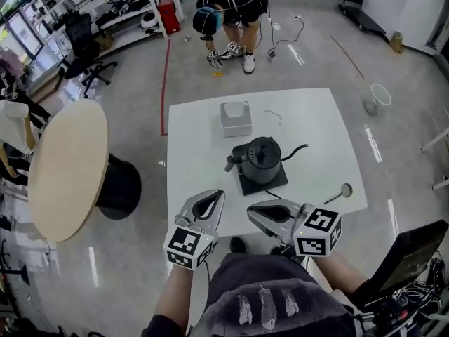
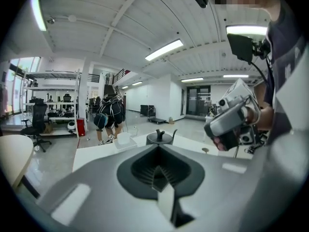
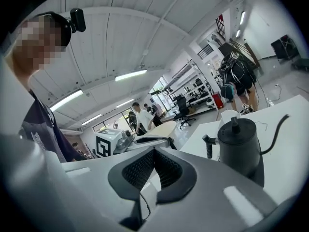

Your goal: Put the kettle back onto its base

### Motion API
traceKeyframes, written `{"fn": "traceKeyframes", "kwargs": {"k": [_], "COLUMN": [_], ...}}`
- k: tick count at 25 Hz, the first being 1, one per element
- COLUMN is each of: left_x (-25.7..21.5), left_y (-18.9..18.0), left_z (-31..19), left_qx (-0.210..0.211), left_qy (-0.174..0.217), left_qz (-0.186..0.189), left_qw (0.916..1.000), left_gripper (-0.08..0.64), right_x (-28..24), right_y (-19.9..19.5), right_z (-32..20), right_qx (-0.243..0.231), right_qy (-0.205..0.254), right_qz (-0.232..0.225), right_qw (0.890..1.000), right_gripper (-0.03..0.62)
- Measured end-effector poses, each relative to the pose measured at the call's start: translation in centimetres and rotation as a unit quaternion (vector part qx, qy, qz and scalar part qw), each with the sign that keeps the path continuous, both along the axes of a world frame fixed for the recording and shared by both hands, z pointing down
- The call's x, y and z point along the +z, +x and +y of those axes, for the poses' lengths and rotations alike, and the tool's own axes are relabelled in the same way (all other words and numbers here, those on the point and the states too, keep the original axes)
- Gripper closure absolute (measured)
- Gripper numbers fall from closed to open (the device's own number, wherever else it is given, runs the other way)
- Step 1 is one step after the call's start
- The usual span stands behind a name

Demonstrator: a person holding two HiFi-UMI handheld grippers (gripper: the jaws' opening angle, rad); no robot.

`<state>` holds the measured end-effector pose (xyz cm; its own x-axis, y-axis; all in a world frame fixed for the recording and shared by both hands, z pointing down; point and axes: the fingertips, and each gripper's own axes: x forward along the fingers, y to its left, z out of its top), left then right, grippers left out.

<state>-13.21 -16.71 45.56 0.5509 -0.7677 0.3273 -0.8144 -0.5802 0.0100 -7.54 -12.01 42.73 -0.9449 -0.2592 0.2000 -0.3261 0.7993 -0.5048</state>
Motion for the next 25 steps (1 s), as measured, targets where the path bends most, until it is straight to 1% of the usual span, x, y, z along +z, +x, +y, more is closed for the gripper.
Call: {"fn": "traceKeyframes", "kwargs": {"k": [2, 5, 9, 12, 15, 19, 22, 25], "left_x": [0.2, 0.1, 0.2, 0.9, 1.4, 0.7, 0.3, 0.5], "left_y": [1.5, 4.0, 6.7, 8.4, 9.0, 9.3, 10.2, 10.8], "left_z": [0.8, 2.0, 3.2, 3.8, 4.2, 4.5, 5.2, 6.1], "left_qx": [0.003, 0.001, -0.007, -0.010, -0.020, -0.038, -0.041, -0.041], "left_qy": [-0.008, -0.016, -0.017, -0.017, -0.017, -0.007, -0.003, -0.009], "left_qz": [-0.006, -0.003, -0.018, -0.022, -0.026, -0.026, -0.024, -0.026], "left_qw": [0.9999, 0.9999, 0.9997, 0.9996, 0.9993, 0.9989, 0.9989, 0.9988], "left_gripper": [0.560, 0.560, 0.560, 0.560, 0.560, 0.558, 0.560, 0.560], "right_x": [0.2, 0.4, 0.7, 1.4, 1.8, 1.2, 0.7, 0.4], "right_y": [1.5, 4.2, 7.4, 9.1, 9.7, 10.0, 10.3, 10.6], "right_z": [0.8, 1.7, 2.5, 2.7, 2.7, 2.7, 3.0, 3.6], "right_qx": [0.002, 0.002, 0.000, -0.004, -0.013, -0.034, -0.044, -0.051], "right_qy": [-0.009, -0.010, -0.009, -0.009, -0.002, 0.012, 0.017, 0.019], "right_qz": [-0.011, -0.011, -0.016, -0.020, -0.020, -0.027, -0.028, -0.035], "right_qw": [1.000, 1.000, 1.000, 1.000, 1.000, 0.999, 0.998, 0.998], "right_gripper": [0.591, 0.591, 0.591, 0.591, 0.591, 0.591, 0.591, 0.591]}}
